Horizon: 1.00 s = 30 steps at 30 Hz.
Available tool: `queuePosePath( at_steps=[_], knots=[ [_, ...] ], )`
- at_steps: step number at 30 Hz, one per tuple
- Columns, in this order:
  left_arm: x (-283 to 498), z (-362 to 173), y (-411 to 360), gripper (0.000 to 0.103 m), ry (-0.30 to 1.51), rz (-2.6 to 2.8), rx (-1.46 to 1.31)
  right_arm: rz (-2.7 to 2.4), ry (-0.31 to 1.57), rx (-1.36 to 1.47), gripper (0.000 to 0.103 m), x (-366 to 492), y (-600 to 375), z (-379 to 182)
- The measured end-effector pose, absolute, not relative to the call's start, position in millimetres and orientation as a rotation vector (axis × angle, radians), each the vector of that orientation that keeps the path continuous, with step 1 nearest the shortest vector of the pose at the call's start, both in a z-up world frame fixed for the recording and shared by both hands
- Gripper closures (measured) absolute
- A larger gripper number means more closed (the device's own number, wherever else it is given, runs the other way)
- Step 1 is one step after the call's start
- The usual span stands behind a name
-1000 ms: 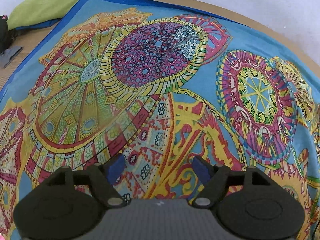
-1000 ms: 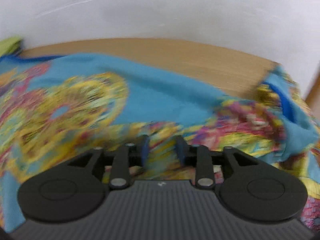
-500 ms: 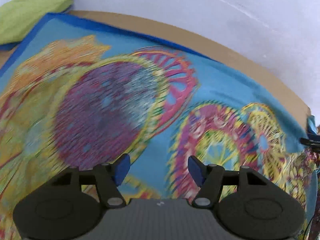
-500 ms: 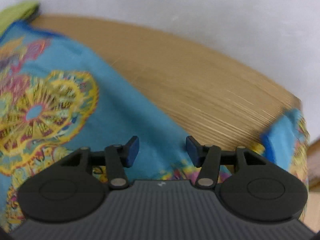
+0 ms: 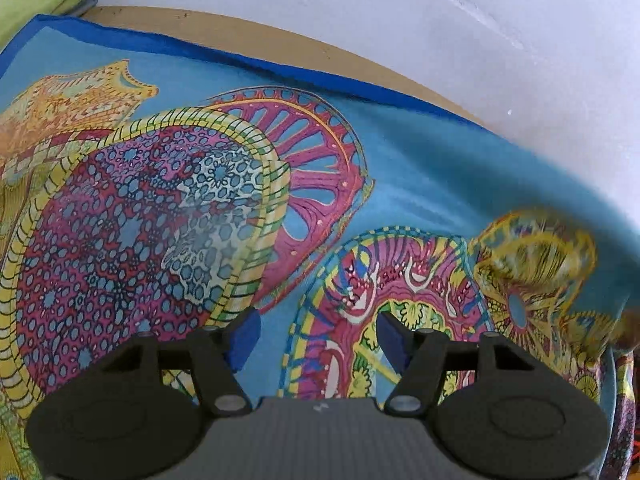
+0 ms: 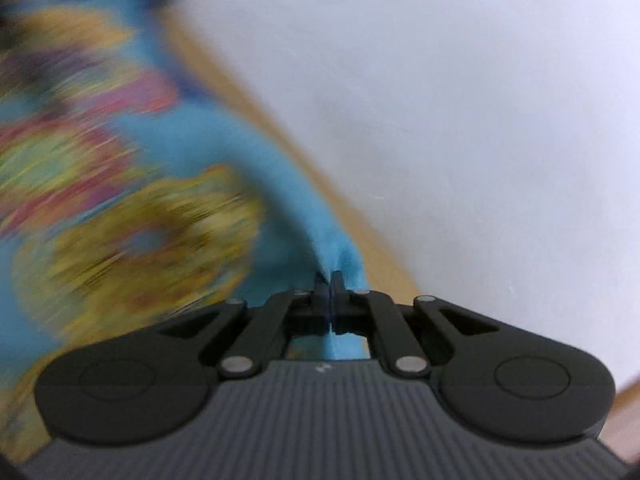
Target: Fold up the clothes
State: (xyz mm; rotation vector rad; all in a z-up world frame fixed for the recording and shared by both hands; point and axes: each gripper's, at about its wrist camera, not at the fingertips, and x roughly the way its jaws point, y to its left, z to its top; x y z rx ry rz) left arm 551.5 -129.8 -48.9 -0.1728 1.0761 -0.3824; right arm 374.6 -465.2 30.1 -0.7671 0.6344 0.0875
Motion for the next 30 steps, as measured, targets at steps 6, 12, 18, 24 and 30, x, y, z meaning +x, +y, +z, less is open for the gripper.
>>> queuePosePath(
  at_steps=[6, 12, 18, 24, 30],
  knots=[
    [549.4, -48.5, -131.4, 0.033, 1.065, -0.393, -0.154, 0.343, 0.896, -0.723, 0.089, 309.4, -402.5, -29.7],
    [551.9, -50.8, -133.7, 0.031, 1.062, -0.393, -0.158, 0.292, 0.772, -0.39, 0.074, 332.4, -429.7, 21.8],
    [550.6, -51.8, -137.3, 0.029, 1.055, -0.394, -0.134, 0.334, 0.858, -0.371, 0.074, 390.9, -444.5, 3.9],
    [547.1, -52.7, -138.7, 0.026, 1.04, -0.407, -0.116, 0.402, 1.001, -0.298, 0.075, 418.1, -450.2, -20.8],
    [544.9, -53.1, -141.9, 0.024, 1.028, -0.414, -0.095, 0.354, 0.978, -0.372, 0.099, 414.1, -454.1, -15.0]
  ],
)
